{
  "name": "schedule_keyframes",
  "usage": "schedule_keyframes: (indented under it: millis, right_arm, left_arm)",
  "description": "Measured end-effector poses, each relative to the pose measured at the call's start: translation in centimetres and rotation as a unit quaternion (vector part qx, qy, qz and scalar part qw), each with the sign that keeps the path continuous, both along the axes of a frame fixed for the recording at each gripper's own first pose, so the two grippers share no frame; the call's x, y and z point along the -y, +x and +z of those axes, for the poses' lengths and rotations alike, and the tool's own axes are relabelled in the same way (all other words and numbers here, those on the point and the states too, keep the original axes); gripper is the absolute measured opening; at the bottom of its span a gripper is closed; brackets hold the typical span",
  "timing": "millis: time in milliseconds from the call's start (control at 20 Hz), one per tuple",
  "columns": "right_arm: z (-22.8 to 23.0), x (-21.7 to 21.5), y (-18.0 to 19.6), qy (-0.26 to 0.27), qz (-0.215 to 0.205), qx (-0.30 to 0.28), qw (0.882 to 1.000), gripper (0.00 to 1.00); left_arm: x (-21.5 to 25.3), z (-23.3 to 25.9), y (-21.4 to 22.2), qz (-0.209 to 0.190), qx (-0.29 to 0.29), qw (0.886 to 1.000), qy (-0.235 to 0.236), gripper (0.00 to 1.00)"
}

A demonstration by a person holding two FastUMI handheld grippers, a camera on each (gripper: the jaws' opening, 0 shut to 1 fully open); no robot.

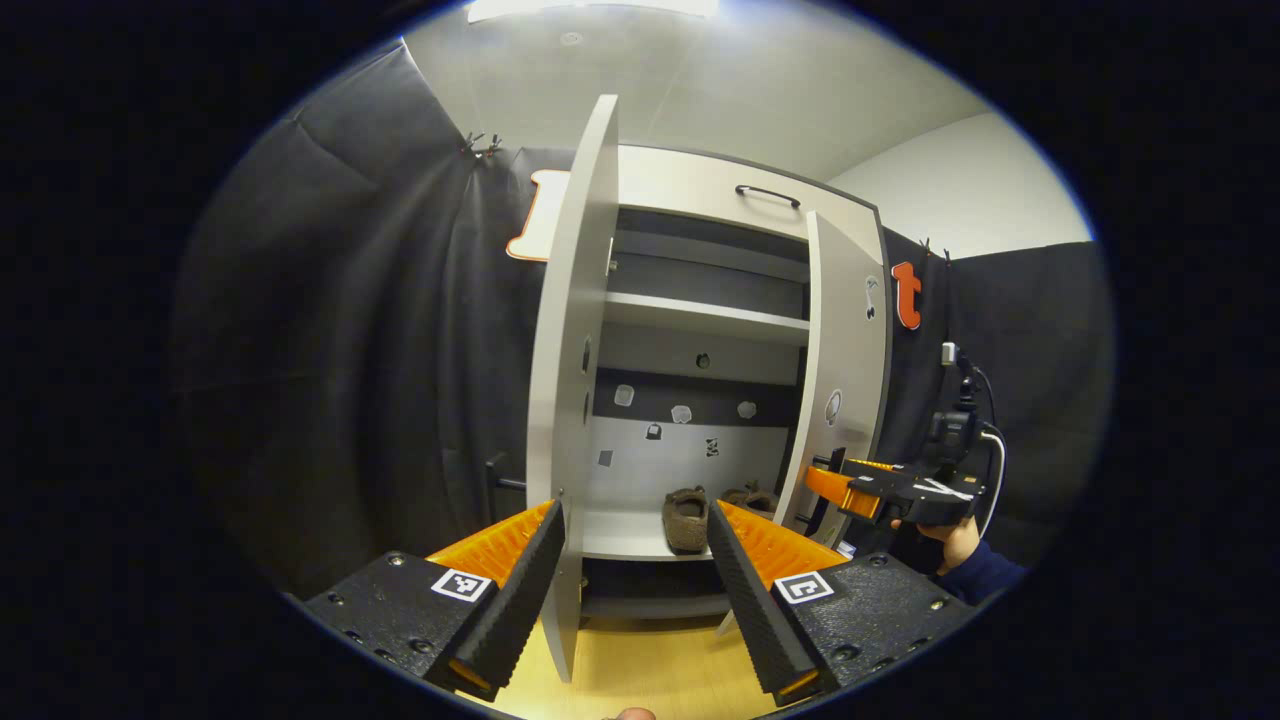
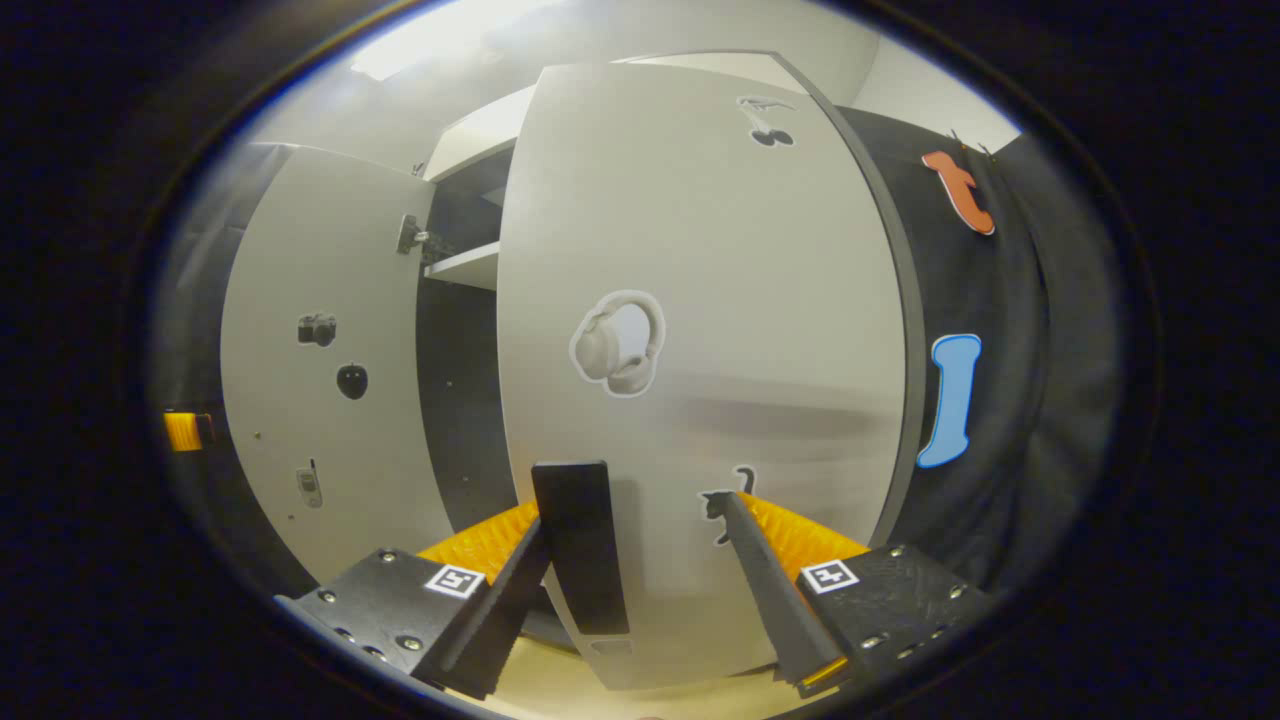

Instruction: Grab one shoe with the right hand and put it into the shoe cabinet, grab the other shoe with the left hand and put it into the shoe cabinet; then close the right door with the right hand and the left door with the left hand.

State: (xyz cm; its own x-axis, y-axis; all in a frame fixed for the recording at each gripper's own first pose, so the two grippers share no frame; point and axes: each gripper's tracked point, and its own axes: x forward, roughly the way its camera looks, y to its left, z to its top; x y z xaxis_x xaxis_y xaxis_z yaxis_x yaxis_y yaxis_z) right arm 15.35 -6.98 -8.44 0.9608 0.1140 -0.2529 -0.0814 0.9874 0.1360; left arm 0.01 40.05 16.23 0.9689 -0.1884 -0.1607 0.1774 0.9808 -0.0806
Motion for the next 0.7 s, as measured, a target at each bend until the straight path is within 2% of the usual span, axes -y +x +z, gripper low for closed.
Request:
schedule_keyframes:
  millis: [50, 200, 250, 300, 350, 400, 700]
  right_arm:
    - [-0.3, 0.0, 0.2, 0.0, 0.0, -0.002, 1.0, 0.99]
    - [-0.4, -0.4, 1.0, 0.006, -0.001, 0.0, 1.0, 0.99]
    - [-0.6, -0.4, 1.2, 0.008, 0.0, -0.001, 1.0, 0.99]
    - [-0.6, -0.6, 1.5, 0.009, 0.0, -0.001, 1.0, 0.99]
    - [-0.8, -0.7, 1.7, 0.01, -0.001, -0.001, 1.0, 0.99]
    - [-0.8, -0.7, 1.9, 0.01, -0.003, -0.001, 1.0, 0.99]
    - [-1.1, -0.7, 2.9, -0.007, -0.018, 0.001, 1.0, 1.0]
  left_arm:
    - [-0.2, 0.0, 0.1, 0.005, 0.002, 1.0, 0.002, 0.88]
    - [-0.6, 0.3, 0.3, 0.02, 0.016, 1.0, 0.013, 0.88]
    - [-1.3, 0.3, 0.1, 0.027, 0.018, 0.999, 0.018, 0.82]
    - [-1.8, 0.5, 0.0, 0.035, 0.019, 0.999, 0.022, 0.88]
    - [-2.2, 0.6, -0.1, 0.044, 0.021, 0.998, 0.025, 0.82]
    - [-2.7, 0.7, -0.2, 0.054, 0.022, 0.998, 0.028, 0.82]
    - [-5.2, 1.2, -0.5, 0.109, 0.028, 0.993, 0.035, 0.82]
